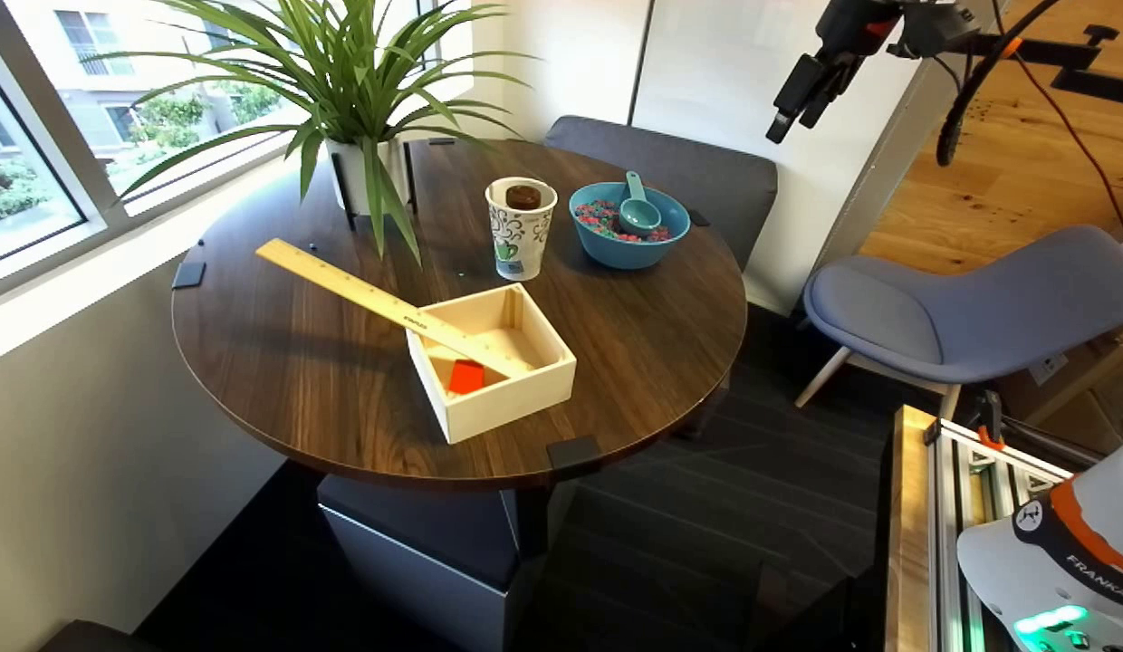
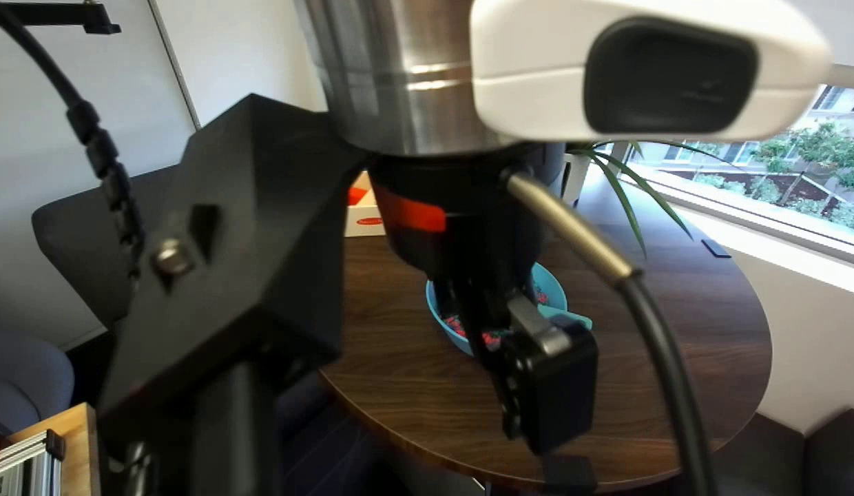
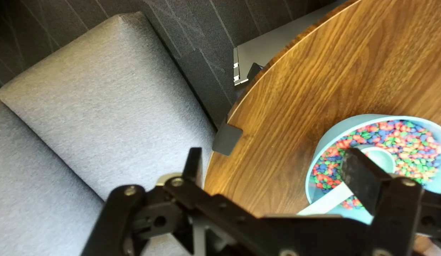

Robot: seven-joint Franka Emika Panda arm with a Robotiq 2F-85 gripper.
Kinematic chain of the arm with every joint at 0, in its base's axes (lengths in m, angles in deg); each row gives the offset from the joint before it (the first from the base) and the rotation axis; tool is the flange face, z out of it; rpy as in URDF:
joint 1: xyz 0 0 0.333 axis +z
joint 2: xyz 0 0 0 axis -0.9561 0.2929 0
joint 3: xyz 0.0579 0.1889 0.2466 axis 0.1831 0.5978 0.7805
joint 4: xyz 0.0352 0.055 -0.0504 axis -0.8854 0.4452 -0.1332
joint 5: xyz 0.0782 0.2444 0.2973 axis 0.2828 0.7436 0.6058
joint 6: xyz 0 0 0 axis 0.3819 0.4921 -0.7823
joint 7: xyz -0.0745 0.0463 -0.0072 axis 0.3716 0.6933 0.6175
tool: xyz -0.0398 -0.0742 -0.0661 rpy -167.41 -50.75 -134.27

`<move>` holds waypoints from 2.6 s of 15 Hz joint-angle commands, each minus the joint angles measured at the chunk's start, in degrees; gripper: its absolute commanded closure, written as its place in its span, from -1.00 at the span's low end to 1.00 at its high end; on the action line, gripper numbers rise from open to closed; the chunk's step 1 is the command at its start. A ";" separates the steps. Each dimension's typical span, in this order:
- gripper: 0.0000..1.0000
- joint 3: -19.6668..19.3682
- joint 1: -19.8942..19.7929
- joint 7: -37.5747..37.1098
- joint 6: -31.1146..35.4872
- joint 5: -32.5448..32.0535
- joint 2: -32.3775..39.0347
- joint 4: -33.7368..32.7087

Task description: Remove the ruler from the wooden box and put it on the table

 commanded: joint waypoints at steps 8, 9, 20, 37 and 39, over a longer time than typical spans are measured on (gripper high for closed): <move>-1.00 7.41 7.82 13.29 -3.56 1.41 18.37 -22.66; -1.00 8.14 8.32 15.55 -4.42 1.79 19.73 -24.70; -1.00 11.92 10.75 15.34 1.90 4.63 18.14 -21.30; -1.00 19.59 16.33 20.89 4.12 16.74 31.50 -27.70; -1.00 19.60 18.18 13.97 2.62 12.39 32.48 -28.53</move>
